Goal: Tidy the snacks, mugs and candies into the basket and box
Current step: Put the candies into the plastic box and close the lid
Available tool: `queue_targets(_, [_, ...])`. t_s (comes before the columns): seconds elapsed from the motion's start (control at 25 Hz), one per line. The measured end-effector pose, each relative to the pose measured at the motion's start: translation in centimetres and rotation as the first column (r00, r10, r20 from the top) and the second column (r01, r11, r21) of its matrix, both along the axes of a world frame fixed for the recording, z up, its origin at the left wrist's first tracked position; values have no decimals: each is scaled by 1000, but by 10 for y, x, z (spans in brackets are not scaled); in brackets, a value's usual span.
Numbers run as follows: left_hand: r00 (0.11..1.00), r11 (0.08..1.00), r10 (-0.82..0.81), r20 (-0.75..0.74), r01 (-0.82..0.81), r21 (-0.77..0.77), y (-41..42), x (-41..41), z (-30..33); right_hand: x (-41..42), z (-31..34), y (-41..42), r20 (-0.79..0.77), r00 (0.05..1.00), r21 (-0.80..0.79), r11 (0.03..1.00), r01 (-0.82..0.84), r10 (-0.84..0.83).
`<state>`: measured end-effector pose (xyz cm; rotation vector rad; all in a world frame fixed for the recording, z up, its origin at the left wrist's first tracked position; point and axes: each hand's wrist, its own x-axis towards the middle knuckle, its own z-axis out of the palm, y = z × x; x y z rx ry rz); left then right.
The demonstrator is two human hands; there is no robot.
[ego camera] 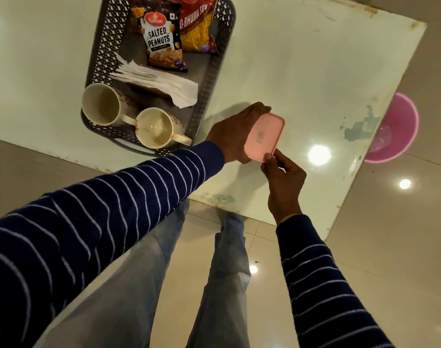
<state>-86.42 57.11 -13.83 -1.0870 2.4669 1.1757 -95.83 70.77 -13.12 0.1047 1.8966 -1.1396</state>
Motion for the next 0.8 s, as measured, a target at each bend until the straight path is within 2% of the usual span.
queue_targets(0.16, [991,995,-87,103,82,54,-5,-1,8,-12,7,-10,-60,987,153,979,-136,147])
queue_targets(0.24, [994,991,-69,90,58,123,-6,3,14,-24,9,-18,-36,973,208,954,-215,227])
queue_targets(0.32, [991,972,132,39,-137,189,-1,11,18,-33,10,-22,29,971,219,947,-236,236])
queue_targets(0.4, [903,875,430,26,-423,237,8,20,18,-36,12,-20,72,975,215,952,-219,208])
queue_targets(0.44, [850,822,525,41,-519,235,12,23,18,-34,14,-18,91,977,209,955,-210,195])
queue_targets(0.52, [785,748,616,57,-607,268,20,26,16,-30,15,-15,113,977,190,961,-200,181])
queue_targets(0.64, [689,604,721,72,-677,420,27,26,15,-30,12,-17,102,980,192,963,-187,170])
queue_targets(0.8, [720,648,689,77,-660,380,21,22,15,-29,9,-21,85,984,209,962,-174,159])
